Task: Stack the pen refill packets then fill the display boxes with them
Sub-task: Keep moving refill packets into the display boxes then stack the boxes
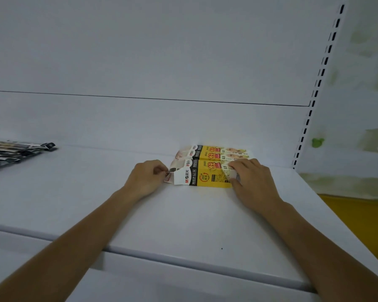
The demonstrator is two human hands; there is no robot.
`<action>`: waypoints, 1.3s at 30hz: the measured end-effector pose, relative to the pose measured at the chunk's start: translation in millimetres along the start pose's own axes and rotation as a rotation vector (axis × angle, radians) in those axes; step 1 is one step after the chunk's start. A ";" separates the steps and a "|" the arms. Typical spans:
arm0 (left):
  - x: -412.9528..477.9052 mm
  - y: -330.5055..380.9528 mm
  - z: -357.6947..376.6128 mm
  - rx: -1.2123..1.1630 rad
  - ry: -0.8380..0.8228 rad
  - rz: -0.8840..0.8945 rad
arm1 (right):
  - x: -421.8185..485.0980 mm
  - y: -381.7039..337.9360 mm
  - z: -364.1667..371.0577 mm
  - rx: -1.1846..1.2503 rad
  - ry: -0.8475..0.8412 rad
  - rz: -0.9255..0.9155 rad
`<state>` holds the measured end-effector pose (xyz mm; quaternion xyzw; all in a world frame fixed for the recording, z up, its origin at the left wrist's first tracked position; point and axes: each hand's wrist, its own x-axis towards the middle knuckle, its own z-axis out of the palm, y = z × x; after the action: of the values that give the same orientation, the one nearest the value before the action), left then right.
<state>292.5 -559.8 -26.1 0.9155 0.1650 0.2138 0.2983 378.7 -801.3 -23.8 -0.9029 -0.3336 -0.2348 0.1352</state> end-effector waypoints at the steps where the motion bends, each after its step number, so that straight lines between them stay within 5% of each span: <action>1: -0.6 0.2 1.3 -0.008 -0.020 0.028 | 0.0 -0.1 -0.3 0.002 -0.004 0.001; 10: -13.0 17.5 6.2 0.092 -0.350 0.184 | -0.4 -1.4 -2.9 -0.012 -0.031 -0.008; 14: -8.9 13.5 3.9 -0.059 -0.009 0.053 | -0.2 -1.7 -3.9 -0.035 -0.045 -0.010; 20: -9.2 13.3 9.4 0.175 -0.121 0.174 | -0.9 -1.5 -5.5 -0.027 -0.055 -0.003; 24: -6.8 10.8 10.7 0.005 -0.066 0.017 | -0.5 -5.8 -8.2 -0.014 -0.068 -0.033; 31: -3.8 8.6 10.4 -0.025 -0.165 0.042 | -2.2 -6.1 -7.4 0.041 -0.043 -0.023; 39: -10.5 13.5 7.4 -0.199 0.065 0.164 | -2.0 -0.6 -3.6 0.078 -0.023 -0.043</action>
<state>289.6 -578.2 -26.2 0.8844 0.0773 0.2822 0.3636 375.7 -803.3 -21.7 -0.8922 -0.3635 -0.2139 0.1613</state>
